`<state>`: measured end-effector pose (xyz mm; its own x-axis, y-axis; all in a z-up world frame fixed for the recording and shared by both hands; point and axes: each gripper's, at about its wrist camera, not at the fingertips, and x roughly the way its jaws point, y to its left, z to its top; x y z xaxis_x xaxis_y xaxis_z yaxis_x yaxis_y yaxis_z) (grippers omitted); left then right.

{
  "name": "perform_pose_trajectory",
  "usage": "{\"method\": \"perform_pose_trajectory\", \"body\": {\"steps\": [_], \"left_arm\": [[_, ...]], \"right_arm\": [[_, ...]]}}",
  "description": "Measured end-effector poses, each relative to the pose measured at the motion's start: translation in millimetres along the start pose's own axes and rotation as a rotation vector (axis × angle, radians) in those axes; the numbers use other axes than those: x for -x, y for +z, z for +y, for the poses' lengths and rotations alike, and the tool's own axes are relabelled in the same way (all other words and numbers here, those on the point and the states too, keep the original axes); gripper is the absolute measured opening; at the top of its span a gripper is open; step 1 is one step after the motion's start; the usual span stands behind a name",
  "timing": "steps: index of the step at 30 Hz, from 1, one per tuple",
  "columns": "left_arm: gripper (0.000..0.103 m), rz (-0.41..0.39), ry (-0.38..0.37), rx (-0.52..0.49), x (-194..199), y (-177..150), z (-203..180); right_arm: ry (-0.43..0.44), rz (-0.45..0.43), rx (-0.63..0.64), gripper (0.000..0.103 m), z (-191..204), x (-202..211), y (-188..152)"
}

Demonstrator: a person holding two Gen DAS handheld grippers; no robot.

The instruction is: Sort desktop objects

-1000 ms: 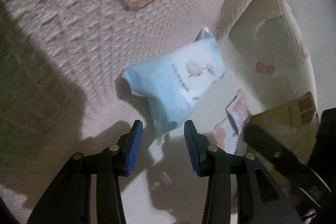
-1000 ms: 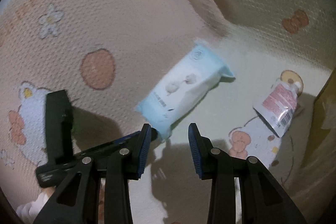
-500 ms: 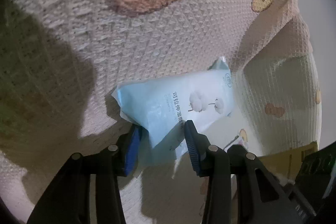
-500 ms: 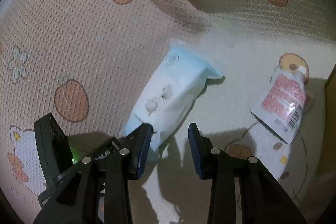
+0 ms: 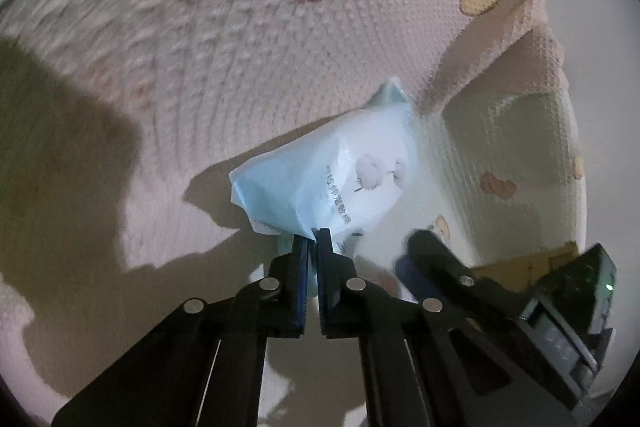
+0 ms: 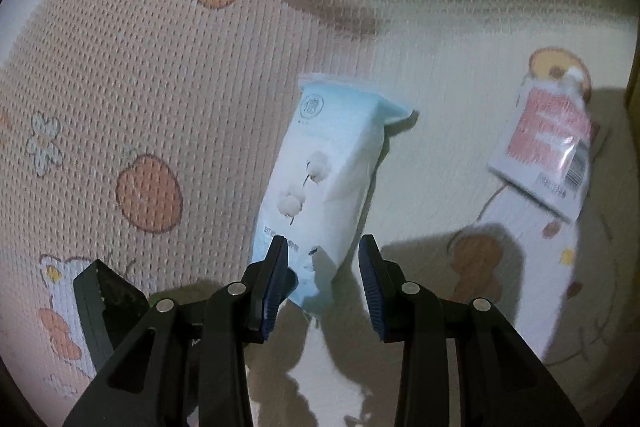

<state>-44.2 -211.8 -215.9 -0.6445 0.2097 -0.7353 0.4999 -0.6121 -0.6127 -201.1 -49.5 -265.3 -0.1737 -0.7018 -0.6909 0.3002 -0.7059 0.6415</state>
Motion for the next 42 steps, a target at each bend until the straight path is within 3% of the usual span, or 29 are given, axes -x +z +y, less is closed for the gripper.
{"method": "perform_pose_trajectory", "body": {"steps": [6,9,11,15,18,20,23,30,33,38,42], "left_arm": [[0.003,0.069,-0.040,-0.063,5,-24,-5],[0.003,0.097,-0.045,-0.100,5,-40,-6],[0.003,0.083,-0.020,-0.134,2,-47,-9],[0.007,0.016,0.024,-0.184,12,-57,-11],[0.027,-0.008,0.015,-0.172,17,-54,-13],[0.028,-0.020,0.031,-0.177,23,-53,-12],[0.039,-0.019,0.031,-0.202,31,-50,-11],[0.046,-0.049,0.013,-0.291,58,-40,-8],[0.047,-0.050,0.041,-0.320,43,-26,-20],[0.047,-0.003,0.081,-0.303,14,-5,-6],[0.046,0.048,0.040,-0.290,7,-1,3]], "right_arm": [[0.027,0.013,-0.036,0.033,-5,-6,-15],[0.041,-0.002,-0.124,0.033,-19,-7,-22],[0.056,0.017,-0.161,0.033,-24,-11,-25],[0.015,0.024,-0.105,0.033,-18,-15,-31],[-0.007,0.041,-0.073,0.033,-14,-21,-35],[-0.009,0.035,-0.069,0.033,-13,-22,-36],[-0.016,0.041,-0.059,0.033,-13,-26,-36],[-0.053,0.028,0.049,0.033,-2,-32,-36],[-0.061,0.025,0.086,0.033,4,-36,-34],[-0.059,0.023,0.101,0.033,6,-42,-31],[-0.036,0.033,0.101,0.033,6,-48,-30]]}}
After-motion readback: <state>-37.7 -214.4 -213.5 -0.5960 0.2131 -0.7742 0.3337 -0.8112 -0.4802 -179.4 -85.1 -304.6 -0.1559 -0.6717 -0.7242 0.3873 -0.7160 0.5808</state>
